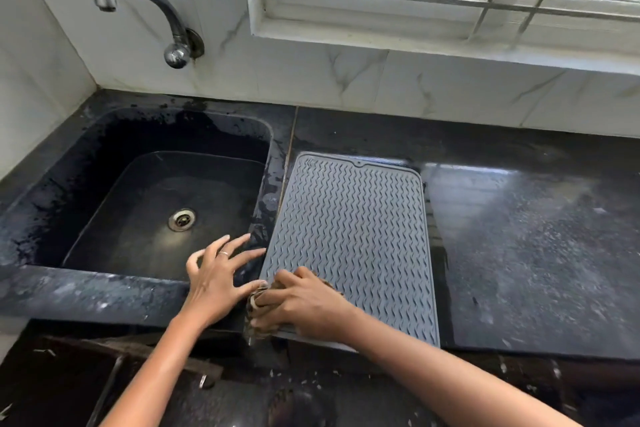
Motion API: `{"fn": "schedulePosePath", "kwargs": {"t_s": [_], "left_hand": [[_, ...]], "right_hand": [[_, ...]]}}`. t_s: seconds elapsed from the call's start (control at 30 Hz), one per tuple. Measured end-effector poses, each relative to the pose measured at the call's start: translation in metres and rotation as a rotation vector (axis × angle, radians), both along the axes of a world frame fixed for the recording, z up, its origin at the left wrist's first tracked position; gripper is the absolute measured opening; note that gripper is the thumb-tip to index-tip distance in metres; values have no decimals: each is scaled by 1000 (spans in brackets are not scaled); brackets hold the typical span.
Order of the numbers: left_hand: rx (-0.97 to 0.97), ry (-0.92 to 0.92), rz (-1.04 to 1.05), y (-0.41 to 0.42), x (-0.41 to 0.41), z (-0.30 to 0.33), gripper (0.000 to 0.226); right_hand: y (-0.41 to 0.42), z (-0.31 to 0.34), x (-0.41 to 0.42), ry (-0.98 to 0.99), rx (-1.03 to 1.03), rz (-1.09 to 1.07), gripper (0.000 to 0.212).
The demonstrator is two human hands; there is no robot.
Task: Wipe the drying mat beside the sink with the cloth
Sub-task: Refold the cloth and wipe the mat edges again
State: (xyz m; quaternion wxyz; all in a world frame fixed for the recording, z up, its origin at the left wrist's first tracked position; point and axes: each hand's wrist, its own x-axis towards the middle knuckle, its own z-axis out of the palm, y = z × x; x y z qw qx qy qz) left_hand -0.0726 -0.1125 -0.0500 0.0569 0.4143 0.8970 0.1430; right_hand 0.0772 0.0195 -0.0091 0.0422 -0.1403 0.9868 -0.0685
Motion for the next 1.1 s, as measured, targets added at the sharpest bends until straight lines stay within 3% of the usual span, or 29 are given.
{"fn": "schedulePosePath", "kwargs": {"t_s": [0.23,0.37,0.47,0.63,0.8,1.0,1.1], "left_hand": [[98,36,166,-16,21,-9,51],[287,-37,106,-1,57,-9,65],[216,-40,-55,17,81,-14,68],[47,38,-86,24,82,-20,68],[-41,5,-97,31,74,-17,71],[-124,3,-145,48,63,-11,70],[-72,-2,-137,60,57,-9,71]], "right_hand": [[17,-9,-21,103,-102,-186,39],[35,-16,-26,71,-73,-54,42],[57,-17,-45,85,-54,-99,43],[92,-19,-71,146,-85,-353,50],[95,-32,-73,143,-60,-127,58],[139,-15,-120,159,6,-372,48],[155,-20,-117,181,14,-278,52]]}}
